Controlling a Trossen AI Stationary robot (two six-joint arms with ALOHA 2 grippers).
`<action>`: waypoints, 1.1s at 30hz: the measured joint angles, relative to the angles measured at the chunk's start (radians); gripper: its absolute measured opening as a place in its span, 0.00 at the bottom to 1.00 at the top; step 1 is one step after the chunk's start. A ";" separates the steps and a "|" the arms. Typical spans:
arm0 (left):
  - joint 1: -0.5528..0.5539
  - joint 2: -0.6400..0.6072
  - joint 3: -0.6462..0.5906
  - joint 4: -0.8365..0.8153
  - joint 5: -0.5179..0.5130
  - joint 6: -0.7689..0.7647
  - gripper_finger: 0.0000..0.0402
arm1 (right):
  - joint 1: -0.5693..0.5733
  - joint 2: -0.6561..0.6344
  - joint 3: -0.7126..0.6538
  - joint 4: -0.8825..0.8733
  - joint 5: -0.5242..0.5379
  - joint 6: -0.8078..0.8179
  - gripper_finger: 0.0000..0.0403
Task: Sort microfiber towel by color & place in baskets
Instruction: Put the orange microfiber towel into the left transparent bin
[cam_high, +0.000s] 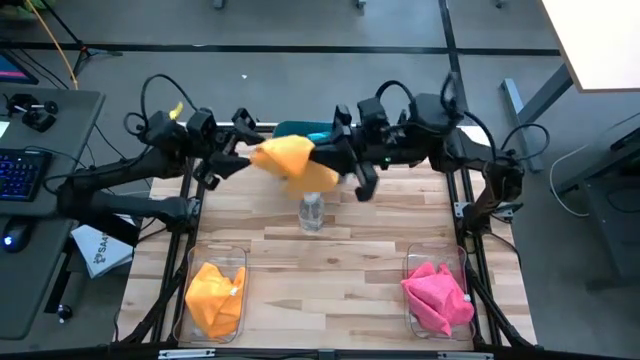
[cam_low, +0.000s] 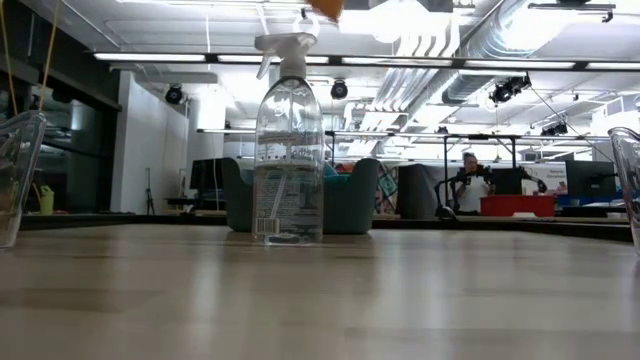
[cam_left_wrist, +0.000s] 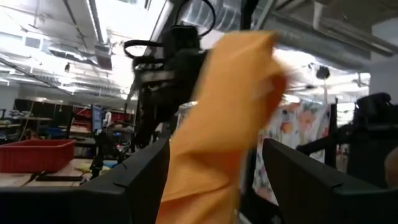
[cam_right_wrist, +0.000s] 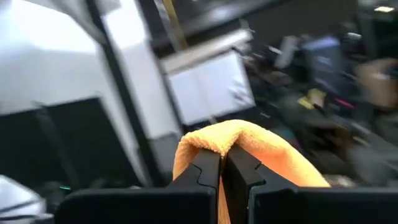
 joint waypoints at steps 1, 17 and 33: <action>-0.027 0.010 0.000 0.001 -0.034 0.014 0.61 | 0.010 0.001 0.000 0.037 -0.027 0.004 0.00; -0.427 0.248 0.250 0.002 -0.142 0.022 0.61 | 0.085 0.001 0.000 0.102 -0.085 -0.099 0.00; -0.485 0.261 0.261 -0.093 -0.285 0.249 0.61 | 0.087 0.115 -0.001 0.353 -0.020 0.023 0.00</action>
